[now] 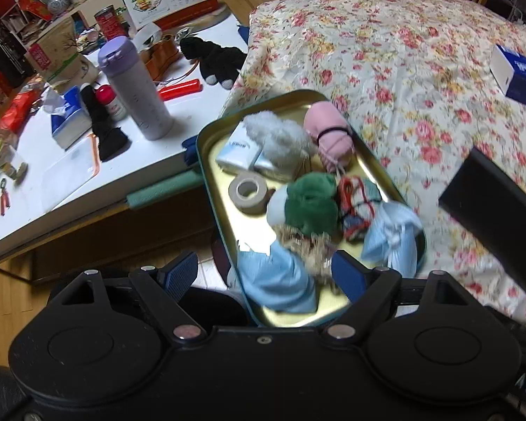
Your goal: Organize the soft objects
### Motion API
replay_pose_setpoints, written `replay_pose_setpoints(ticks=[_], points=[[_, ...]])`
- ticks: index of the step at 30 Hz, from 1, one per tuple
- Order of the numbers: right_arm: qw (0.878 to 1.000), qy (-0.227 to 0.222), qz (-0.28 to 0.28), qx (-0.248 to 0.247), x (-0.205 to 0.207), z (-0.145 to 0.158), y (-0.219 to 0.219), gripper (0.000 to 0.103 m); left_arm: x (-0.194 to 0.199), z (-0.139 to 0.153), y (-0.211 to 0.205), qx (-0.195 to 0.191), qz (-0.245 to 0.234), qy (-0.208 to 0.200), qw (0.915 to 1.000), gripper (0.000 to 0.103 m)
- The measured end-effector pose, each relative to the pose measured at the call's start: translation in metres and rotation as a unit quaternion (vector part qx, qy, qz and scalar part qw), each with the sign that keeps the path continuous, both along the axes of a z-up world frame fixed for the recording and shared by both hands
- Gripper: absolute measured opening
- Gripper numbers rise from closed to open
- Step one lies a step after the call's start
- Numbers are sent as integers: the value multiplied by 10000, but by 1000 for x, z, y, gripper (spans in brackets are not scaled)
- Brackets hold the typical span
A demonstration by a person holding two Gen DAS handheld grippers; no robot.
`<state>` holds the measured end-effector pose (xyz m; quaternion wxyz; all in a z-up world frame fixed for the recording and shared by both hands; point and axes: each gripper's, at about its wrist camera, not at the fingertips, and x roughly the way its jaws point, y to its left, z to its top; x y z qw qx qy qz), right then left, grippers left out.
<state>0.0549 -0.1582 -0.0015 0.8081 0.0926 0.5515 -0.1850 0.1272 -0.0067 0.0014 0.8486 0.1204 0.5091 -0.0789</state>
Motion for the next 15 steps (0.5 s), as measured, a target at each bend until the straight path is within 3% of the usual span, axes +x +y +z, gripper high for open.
replay_pose_setpoints(ticks=[15], points=[[9992,-387,-63,-125,-47,15,-10,67,-62,1,-11,266,-98,-94,9996,81]])
